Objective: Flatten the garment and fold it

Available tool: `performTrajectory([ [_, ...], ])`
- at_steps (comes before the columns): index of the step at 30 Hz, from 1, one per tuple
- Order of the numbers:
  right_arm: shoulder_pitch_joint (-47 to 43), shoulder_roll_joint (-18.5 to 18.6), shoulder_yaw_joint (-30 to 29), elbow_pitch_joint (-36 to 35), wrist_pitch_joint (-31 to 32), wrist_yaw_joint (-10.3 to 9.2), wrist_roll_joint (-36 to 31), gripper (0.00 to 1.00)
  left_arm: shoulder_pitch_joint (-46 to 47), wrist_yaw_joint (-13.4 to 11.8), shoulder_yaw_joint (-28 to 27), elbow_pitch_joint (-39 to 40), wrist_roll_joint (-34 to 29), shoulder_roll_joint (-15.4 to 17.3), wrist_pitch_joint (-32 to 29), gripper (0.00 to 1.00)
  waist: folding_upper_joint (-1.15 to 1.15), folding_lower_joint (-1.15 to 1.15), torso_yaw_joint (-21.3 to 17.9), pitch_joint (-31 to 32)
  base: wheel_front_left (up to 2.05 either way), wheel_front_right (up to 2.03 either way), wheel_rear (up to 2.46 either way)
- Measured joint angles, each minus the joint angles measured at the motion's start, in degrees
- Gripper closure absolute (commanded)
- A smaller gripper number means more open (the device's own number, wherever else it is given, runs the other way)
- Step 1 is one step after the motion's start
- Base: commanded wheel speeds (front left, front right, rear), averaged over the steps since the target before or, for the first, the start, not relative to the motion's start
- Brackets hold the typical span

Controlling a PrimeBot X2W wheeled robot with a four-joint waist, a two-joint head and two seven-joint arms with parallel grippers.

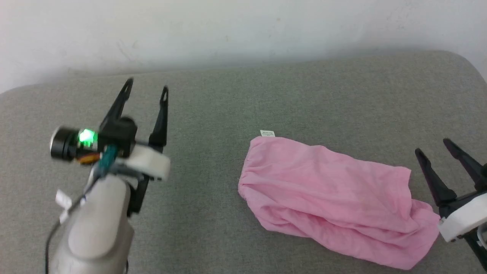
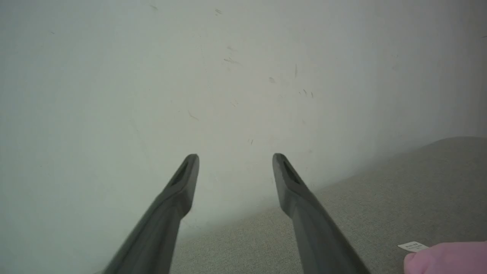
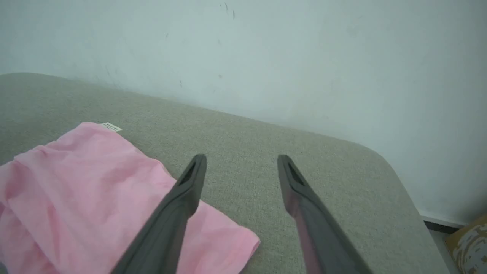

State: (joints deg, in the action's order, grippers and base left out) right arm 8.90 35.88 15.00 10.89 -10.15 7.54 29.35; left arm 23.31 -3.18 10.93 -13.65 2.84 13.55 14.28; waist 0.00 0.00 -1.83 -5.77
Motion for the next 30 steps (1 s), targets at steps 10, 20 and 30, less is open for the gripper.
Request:
performTrajectory([
  [10, -5.6, -20.2, -17.2, -15.5, -4.1, 0.01, -19.8, 0.00, 19.9, 10.2, 9.9, -13.0, 2.9, 1.0, -14.9, 0.00, 0.00, 0.00, -1.8, -1.5, 0.00, 0.00, 0.00],
  [20, -6.8, -29.2, -20.2, -23.2, -4.6, 0.01, -25.1, 0.00, 32.4, 10.3, 36.7, -16.5, 25.9, 3.9, -34.3, 0.00, 0.00, 0.01, -4.4, -4.4, 0.00, 0.00, 0.00],
  [30, -4.5, -31.2, -18.2, -23.2, -4.6, 0.01, -26.4, 0.00, 42.7, 10.3, 59.1, -13.6, 42.2, 11.7, -49.4, 0.00, 0.00, 0.00, -8.3, -8.3, 0.00, 0.00, 0.00],
])
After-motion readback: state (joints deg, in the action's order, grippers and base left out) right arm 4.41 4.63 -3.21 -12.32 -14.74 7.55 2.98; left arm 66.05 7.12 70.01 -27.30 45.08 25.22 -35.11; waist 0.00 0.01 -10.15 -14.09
